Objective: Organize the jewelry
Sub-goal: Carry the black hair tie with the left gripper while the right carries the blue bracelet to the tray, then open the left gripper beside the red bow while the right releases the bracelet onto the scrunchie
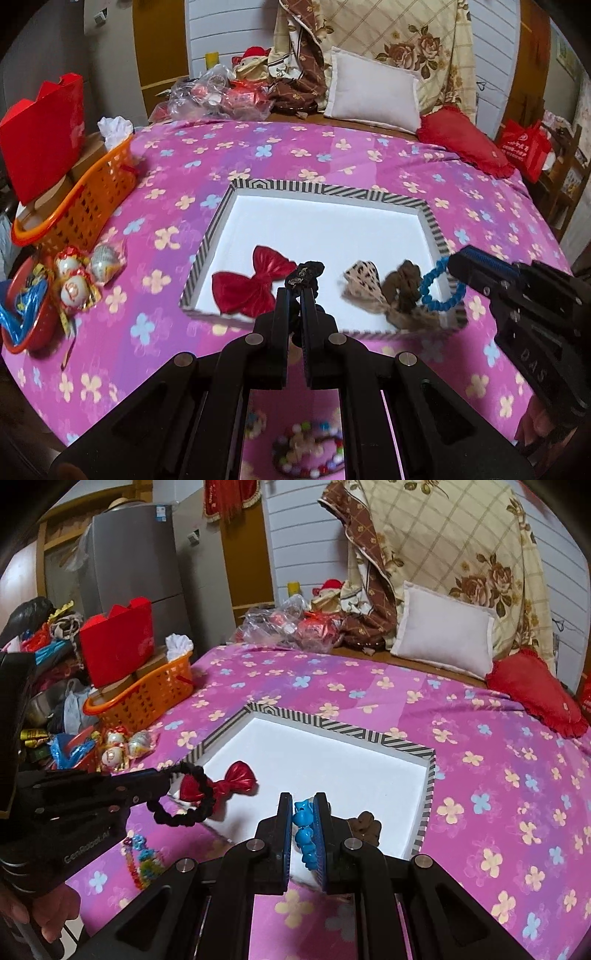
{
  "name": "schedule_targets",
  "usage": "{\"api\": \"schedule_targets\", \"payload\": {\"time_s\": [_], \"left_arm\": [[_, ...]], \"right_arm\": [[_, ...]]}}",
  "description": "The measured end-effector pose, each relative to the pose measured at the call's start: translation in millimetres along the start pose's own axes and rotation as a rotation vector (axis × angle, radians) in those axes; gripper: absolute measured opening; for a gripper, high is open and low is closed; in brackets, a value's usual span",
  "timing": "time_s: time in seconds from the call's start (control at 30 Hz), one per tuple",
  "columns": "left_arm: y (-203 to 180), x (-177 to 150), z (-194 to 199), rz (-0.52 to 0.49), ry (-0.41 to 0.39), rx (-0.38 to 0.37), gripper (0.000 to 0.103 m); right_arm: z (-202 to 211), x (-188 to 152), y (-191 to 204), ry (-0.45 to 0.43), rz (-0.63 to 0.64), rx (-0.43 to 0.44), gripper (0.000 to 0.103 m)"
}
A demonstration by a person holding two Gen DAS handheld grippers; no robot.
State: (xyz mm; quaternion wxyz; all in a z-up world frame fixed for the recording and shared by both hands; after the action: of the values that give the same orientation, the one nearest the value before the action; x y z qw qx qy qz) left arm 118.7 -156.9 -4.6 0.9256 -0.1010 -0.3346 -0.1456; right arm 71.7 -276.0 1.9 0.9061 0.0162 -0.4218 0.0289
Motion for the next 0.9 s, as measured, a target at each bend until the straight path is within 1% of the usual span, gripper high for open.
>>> {"api": "schedule_targets", "payload": {"time_s": [0.13,0.33,0.57,0.8,0.83,0.9], "left_arm": [[-0.1,6.6,-25.2,0.003,0.016,0.033,0.004],[-1.8,3.3,-63.4,0.017,0.061,0.063,0.004],[-0.4,-10.9,-99.8,0.034,0.124,0.09,0.004],[5.9,-24.7,-117.9,0.056,0.166,0.12,0.004],[5.8,-25.2,-116.8,0.057,0.164,0.121,0.005],[4.2,-25.1,-113.6,0.051,0.16,0.121,0.008]], "right_arm": [[-19.5,-1.9,-6.3,0.019,-0.033,0.016,0.011],[-48.1,-16.7,-17.7,0.064,-0.077,0.032,0.011],[-71.9,-52.6,-47.7,0.156,-0.128,0.002,0.01],[-75.6,-66.3,-58.7,0.185,-0.125,-0.05,0.01],[-76.5,-66.5,-58.8,0.192,-0.123,-0.053,0.011],[-75.6,-67.1,-59.7,0.196,-0.124,-0.065,0.02]]}}
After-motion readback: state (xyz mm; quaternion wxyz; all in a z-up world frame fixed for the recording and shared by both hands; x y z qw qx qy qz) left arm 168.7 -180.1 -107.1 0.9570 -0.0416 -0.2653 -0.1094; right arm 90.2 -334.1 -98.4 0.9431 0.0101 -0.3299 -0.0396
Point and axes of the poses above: each gripper's, at about its wrist camera, not at the fingertips, and z roughly against the way its jaws point, y to its left, x to its top, the point moved 8 cm from there along -z, roughly the way its jaws point, and after that the axes turned 6 degrees about z, right-handed, at the moved point
